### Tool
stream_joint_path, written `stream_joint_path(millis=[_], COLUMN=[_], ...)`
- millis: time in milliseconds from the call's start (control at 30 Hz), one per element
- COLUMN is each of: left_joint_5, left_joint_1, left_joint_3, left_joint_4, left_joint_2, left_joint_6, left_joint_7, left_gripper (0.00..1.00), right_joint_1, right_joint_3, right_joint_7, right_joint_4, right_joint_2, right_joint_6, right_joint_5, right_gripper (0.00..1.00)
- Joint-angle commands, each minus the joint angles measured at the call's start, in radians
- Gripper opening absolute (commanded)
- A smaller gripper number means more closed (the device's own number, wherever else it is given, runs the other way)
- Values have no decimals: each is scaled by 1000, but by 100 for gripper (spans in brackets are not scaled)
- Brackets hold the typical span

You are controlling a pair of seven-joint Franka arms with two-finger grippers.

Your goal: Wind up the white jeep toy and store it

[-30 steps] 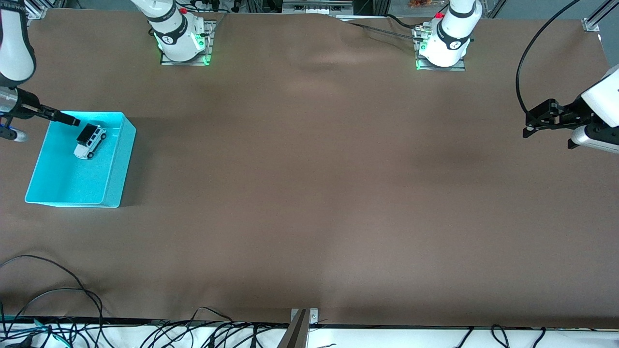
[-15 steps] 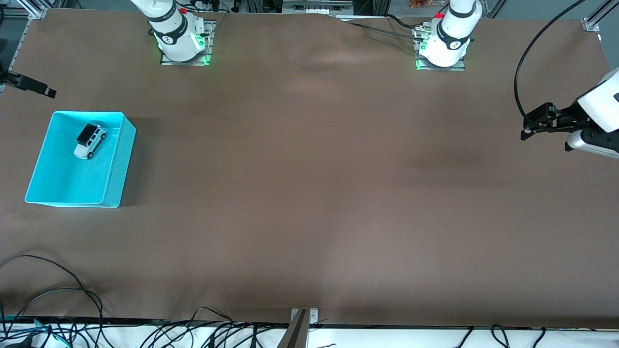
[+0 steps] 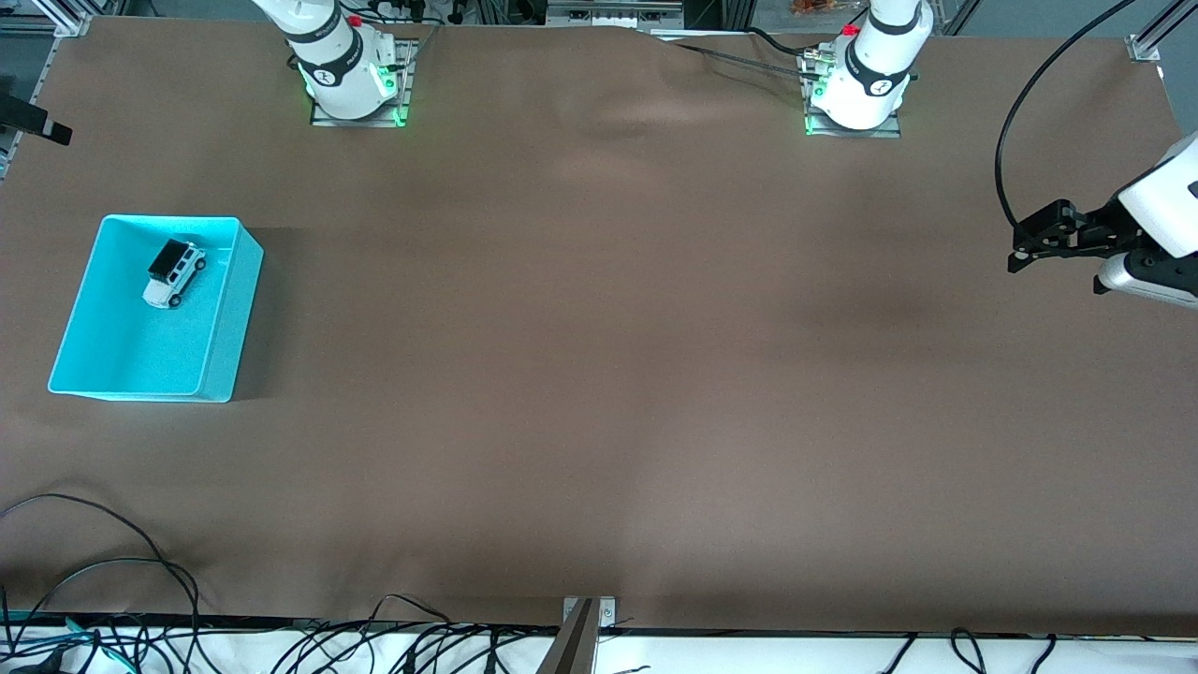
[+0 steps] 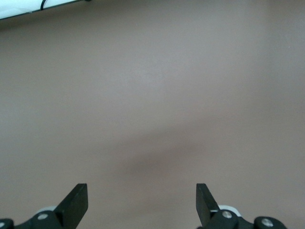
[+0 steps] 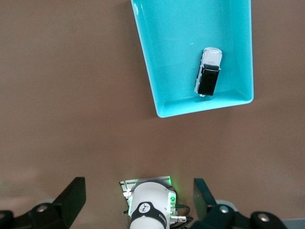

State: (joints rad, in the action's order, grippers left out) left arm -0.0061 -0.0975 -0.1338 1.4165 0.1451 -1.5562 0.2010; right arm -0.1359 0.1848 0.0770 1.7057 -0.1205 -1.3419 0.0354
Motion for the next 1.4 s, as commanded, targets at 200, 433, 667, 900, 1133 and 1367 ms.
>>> stream_joint_path(millis=[200,433,667,900,1133,1367], left_joint_5=[-12,-12,-12,-12,-12,-12], left_joint_1=[-10,-16,-16,-16,-16,-16], left_joint_3=[0,-3,-3,-4,-4,-4], left_joint_4=[-28,-30,-30,-28,-28,-28], left_joint_2=[7,8,8,8,8,10], left_joint_6=[10,8,8,8,8,8], left_joint_7=[5,6,6,6,6,5], left_gripper=[100,100,100,100,100,100], right_joint_1=[-10,-8,-7,-5,1,-1], right_joint_3=[-198,-300,-317,-318,-366,-366], right_joint_7=[-184,-283,-303,-299,-290,-270], right_joint_4=[-176,-173,-129,-109,-43,-6], right_joint_2=[79,91,90,85,82,82], right_joint_6=[89,35,-37,-49,-161,-229], right_joint_5=[15,3,1,-3,-55,-62], right_gripper=[100,100,100,100,100,100])
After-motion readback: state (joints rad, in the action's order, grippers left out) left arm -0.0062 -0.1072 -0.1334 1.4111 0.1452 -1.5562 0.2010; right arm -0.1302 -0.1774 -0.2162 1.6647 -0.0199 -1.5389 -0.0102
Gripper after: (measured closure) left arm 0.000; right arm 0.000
